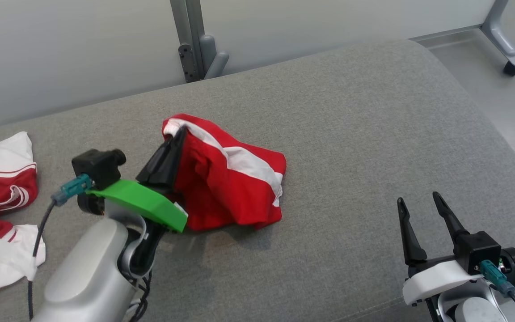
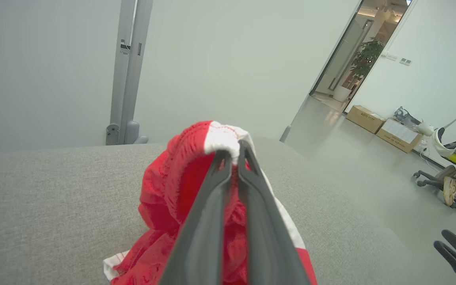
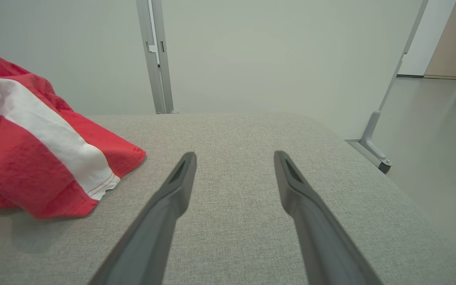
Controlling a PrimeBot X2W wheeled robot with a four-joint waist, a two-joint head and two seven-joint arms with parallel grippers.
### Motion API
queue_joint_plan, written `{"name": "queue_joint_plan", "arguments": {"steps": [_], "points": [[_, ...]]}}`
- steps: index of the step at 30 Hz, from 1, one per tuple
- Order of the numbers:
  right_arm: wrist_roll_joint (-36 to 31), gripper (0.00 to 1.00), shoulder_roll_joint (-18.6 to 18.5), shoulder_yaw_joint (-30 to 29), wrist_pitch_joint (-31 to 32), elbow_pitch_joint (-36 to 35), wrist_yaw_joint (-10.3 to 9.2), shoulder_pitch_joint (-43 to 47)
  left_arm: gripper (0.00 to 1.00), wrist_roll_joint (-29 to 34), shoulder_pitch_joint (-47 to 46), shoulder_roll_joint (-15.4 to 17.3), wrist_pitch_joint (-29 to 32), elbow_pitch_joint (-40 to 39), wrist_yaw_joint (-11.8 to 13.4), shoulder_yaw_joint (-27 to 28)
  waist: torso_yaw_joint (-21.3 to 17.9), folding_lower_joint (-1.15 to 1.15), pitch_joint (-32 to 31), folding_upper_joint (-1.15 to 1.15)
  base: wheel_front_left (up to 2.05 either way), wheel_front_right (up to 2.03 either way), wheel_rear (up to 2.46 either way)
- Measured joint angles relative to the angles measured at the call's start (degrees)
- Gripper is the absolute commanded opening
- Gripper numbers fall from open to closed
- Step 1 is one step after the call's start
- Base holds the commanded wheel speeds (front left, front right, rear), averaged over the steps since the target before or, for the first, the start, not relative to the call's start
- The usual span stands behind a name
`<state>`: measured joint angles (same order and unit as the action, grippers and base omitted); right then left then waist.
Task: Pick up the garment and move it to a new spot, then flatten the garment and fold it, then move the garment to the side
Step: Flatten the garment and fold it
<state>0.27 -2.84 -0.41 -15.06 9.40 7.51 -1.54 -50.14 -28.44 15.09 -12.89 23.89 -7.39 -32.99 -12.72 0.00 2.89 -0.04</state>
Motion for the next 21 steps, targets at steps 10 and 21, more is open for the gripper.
{"name": "queue_joint_plan", "arguments": {"steps": [10,21], "points": [[0.1,1.00,0.0,-0.5,0.0,0.2,0.00,0.5,0.00,4.4,-5.1,5.8,4.5,-13.5,0.4,-2.5,-0.1,0.00,-1.2,0.00,0.00,0.00,0.00],[0.1,1.00,0.0,-2.0,0.0,0.2,0.00,2.7,0.00,6.7,16.0,11.8,6.5,-22.2,2.4,-11.6,3.2,0.00,-1.8,0.00,0.00,0.00,0.00]]}}
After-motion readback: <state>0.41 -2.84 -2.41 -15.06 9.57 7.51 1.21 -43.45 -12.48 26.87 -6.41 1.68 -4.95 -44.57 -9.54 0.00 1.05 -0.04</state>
